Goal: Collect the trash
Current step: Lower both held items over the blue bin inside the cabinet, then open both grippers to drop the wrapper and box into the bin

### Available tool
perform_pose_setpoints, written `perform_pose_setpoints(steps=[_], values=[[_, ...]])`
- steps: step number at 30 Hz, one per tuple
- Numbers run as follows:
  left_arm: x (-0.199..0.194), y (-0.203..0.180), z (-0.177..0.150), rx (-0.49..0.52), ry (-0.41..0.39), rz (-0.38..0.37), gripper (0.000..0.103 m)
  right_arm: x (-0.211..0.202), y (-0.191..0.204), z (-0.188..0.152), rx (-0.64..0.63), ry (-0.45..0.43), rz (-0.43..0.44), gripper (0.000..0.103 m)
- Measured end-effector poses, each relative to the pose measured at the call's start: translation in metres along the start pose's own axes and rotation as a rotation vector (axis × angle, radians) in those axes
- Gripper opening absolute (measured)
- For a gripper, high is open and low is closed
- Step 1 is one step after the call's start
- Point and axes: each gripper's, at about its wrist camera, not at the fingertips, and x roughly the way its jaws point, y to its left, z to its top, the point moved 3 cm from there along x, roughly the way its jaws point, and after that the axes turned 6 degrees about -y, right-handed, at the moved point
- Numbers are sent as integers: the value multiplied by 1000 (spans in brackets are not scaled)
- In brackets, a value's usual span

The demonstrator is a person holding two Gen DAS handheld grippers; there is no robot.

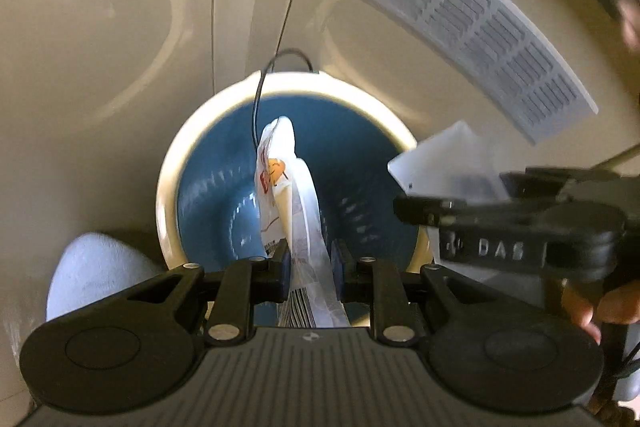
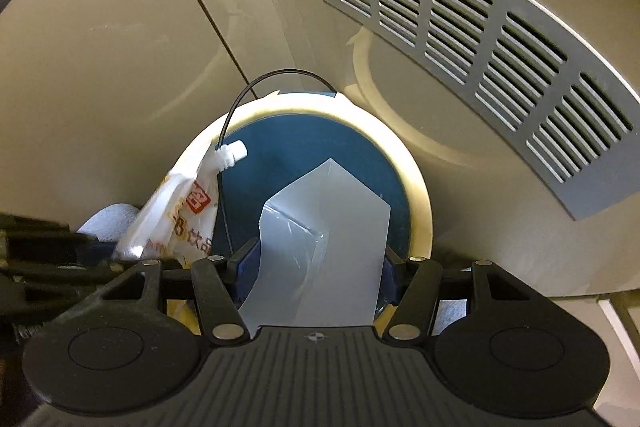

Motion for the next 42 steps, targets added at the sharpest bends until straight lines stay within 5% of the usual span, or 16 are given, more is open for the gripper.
perform_pose_setpoints(steps=[7,13,20,28,42], values=[[-68,8,15,50,-158,1,20,-36,-7,5,-54,-51,0,62],[-105,18,5,59,-200,22,20,-68,-19,3,-74,-85,9,62],[-100,26,-11,11,-119,21,20,-77,-28,-4,-52,-89,11,62],[-19,27,-14,-38,91,31,20,-63,-26,-4,-49,-84,36,62],[16,21,-2,-5,160,55,22,-7,-17,8,-3,0,0,64]])
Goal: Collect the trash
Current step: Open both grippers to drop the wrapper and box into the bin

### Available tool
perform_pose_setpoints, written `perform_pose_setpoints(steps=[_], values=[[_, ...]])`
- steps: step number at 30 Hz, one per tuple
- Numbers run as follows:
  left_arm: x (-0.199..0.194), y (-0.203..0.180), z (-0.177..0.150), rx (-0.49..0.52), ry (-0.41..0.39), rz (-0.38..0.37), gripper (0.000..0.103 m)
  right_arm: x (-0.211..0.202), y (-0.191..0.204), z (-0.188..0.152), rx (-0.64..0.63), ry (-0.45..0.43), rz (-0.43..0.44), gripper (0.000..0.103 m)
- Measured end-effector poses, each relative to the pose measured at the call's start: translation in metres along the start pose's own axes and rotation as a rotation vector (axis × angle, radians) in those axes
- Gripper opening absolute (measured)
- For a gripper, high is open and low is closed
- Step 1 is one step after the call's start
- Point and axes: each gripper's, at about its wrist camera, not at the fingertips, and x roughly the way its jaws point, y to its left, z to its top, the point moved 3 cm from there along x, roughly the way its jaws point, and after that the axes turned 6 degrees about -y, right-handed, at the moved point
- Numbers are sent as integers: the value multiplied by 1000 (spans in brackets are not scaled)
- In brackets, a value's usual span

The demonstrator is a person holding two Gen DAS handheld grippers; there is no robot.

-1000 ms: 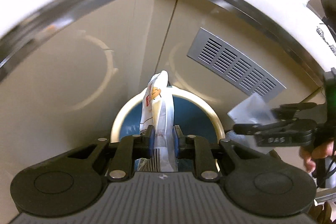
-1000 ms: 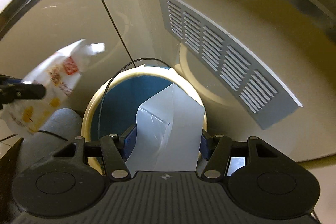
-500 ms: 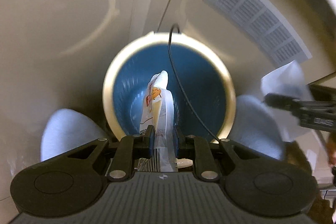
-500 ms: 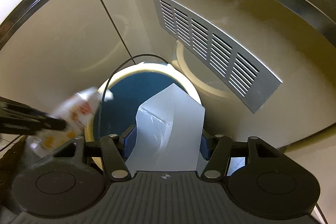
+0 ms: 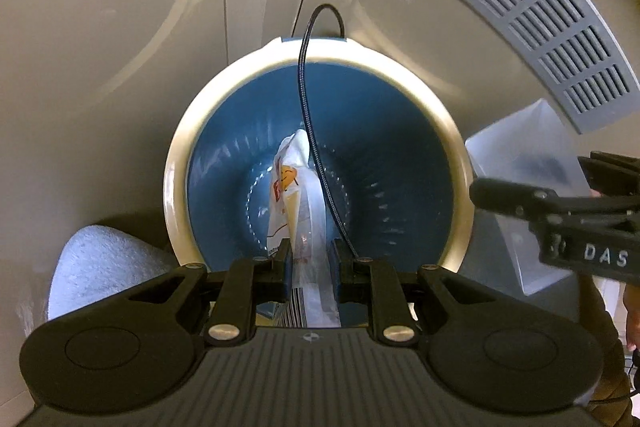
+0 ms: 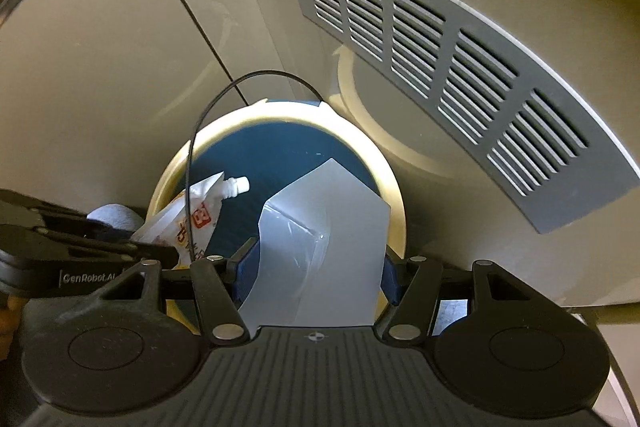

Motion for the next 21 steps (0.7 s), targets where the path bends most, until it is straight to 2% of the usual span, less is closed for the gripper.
perform_pose_setpoints(steps=[2,3,4,5,6,10,13,19,21], values=[[3,-1,2,-3,-2,1,36,3,0,1,12,4,-15,68],[7,-6,4,2,-10,-3,59,3,0,1,20,6,-21,69],[5,-8,4,7,-24,-10,85,4,-1,2,27,9,-21,77],[2,-10,5,12,-39,-8,95,3,-1,2,29,6,-20,84],[-1,-12,6,18,-60,1,103,0,-1,2,30,-1,-20,87],[-17,-19,8,73,-92,34,103,-21,-2,1,42,-8,-18,91],[-43,-20,8,89,-155,54,103,-52,-2,3,8,-44,2,91],[-109,-8,2,108,-305,74,103,-156,-17,-15,-202,-183,-5,97],[-131,-2,-3,94,-340,78,103,-191,-29,-31,-286,-201,-25,94]])
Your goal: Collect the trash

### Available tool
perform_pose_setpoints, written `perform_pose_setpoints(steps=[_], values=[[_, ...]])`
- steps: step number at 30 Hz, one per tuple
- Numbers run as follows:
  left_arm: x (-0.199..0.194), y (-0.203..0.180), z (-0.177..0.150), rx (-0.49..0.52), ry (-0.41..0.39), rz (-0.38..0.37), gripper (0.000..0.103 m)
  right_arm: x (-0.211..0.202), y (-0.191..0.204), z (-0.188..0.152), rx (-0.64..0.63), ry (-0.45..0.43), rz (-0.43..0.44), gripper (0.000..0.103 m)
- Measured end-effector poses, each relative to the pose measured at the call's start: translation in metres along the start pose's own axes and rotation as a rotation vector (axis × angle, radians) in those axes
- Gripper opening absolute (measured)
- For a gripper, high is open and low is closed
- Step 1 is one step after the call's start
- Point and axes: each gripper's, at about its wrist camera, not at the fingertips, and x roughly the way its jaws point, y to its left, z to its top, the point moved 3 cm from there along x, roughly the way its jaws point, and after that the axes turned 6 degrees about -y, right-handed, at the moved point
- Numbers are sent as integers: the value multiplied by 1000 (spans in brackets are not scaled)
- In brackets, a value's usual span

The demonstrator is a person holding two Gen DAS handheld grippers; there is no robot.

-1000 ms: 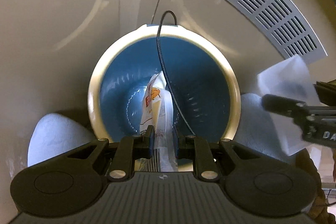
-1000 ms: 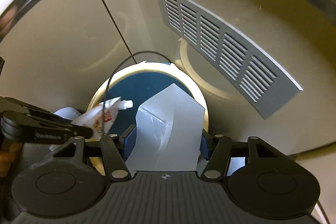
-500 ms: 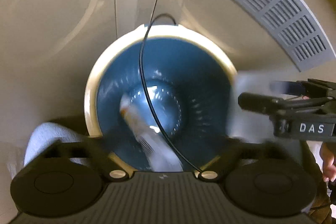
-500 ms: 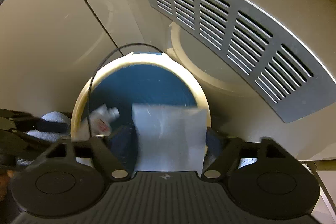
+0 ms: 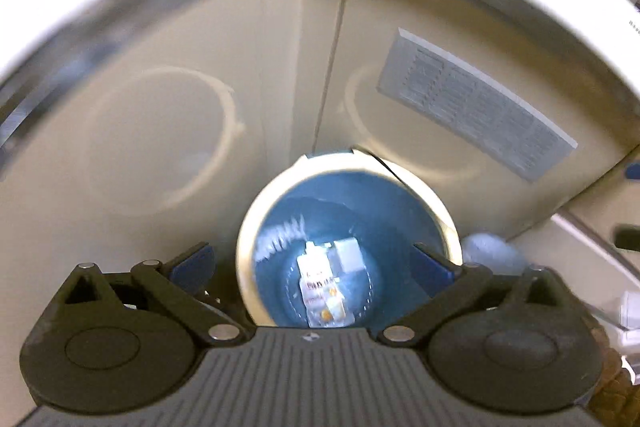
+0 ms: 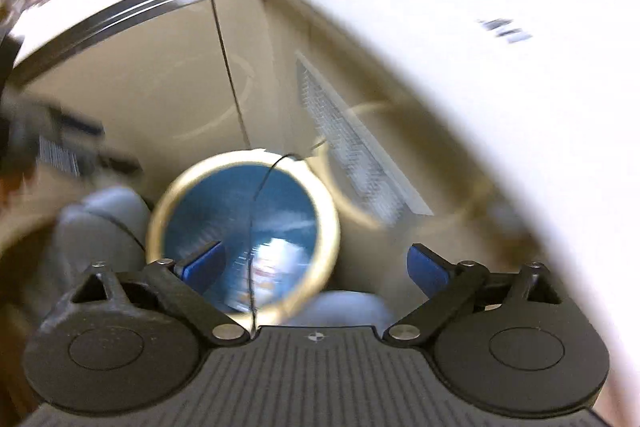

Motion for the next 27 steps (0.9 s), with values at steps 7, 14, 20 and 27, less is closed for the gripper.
perform_pose_setpoints(steps=[7,14,20,27], values=[[-35,9,7,-41,-61,16,103,-122,-5,-35,-126,-52,-65,101],[-54,-1,14,6,-121,-16,103,-194,12,-53,-290,-52,9,103],[-50,-5,16,12,-111,-2,103,-218,6,-45,-254,-96,-14,103],[-59,1,11,-4,-132,9,103,-181,1,-33,-50,-202,50,103]])
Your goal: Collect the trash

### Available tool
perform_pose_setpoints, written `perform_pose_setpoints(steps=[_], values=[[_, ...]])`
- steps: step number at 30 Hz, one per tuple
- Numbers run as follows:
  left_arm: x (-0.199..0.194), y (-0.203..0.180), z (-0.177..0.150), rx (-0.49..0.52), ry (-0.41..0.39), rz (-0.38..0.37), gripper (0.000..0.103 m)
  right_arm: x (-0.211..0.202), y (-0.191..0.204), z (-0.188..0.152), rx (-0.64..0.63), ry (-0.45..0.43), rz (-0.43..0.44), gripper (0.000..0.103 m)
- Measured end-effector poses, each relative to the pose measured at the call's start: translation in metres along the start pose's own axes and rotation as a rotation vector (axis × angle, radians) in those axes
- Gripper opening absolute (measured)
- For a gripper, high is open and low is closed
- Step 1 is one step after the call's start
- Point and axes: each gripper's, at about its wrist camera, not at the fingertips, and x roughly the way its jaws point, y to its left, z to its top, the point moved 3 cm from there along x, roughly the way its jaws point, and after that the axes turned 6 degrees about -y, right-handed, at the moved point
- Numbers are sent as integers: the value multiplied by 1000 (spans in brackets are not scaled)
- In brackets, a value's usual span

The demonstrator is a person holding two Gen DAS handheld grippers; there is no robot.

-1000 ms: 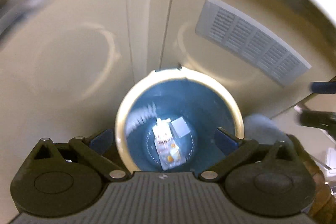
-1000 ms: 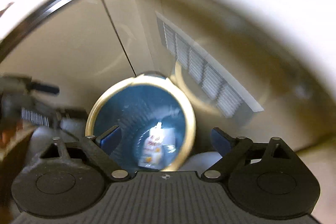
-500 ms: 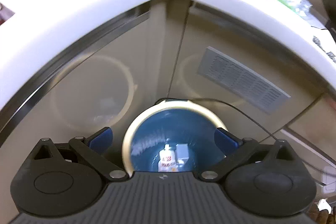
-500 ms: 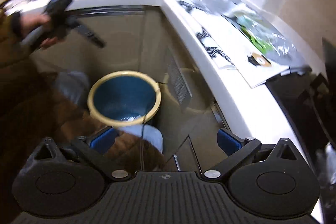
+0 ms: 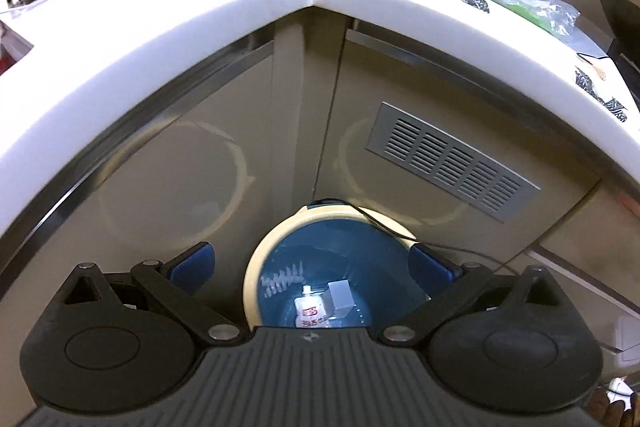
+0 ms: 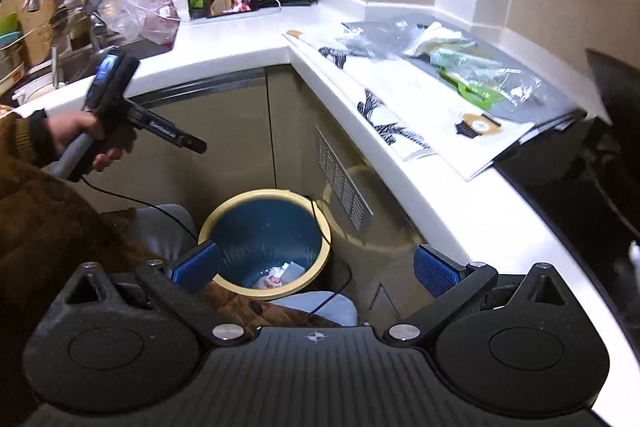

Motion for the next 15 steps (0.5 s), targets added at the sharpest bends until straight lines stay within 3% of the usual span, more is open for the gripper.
perform_pose_setpoints(steps=[15], values=[[-4,5,1,-29,-13,12,103,24,2,11,8,-27,8,103]])
